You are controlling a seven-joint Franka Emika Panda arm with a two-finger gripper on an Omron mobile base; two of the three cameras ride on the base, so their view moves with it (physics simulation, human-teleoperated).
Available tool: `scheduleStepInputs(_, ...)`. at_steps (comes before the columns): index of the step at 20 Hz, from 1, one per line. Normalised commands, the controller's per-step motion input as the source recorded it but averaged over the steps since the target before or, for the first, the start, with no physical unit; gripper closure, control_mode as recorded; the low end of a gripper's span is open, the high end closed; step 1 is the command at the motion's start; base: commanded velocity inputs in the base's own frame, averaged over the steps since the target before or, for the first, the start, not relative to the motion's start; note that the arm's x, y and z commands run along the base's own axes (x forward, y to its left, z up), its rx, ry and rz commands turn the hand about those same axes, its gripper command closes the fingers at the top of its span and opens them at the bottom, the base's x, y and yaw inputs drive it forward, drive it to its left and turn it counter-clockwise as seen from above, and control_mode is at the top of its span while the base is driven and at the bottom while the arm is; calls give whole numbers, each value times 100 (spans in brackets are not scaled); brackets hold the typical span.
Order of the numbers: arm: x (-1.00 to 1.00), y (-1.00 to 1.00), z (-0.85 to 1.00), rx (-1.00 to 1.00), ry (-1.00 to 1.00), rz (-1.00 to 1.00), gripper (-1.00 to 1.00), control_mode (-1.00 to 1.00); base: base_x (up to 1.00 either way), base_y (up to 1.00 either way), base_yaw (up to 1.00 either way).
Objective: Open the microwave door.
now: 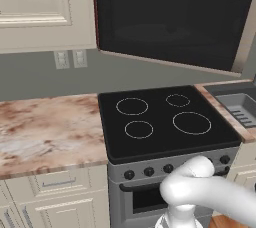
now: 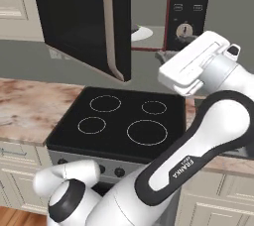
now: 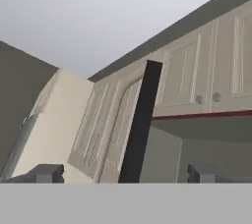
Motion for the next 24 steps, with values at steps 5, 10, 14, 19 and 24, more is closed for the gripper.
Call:
scheduleStepInputs(5, 62, 13, -37, -21, -21, 4, -100, -100, 0, 0, 0)
scheduleStepInputs(10, 59, 13, -22, -15, -26, 0, -100, -100, 0, 0, 0)
scheduleStepInputs(14, 62, 8, -3, -8, -22, -1, -100, -100, 0, 0, 0)
scheduleStepInputs(19, 63, 8, -1, -12, -18, -3, -100, -100, 0, 0, 0)
scheduleStepInputs(24, 54, 23, 0, -12, -12, -3, -100, -100, 0, 0, 0)
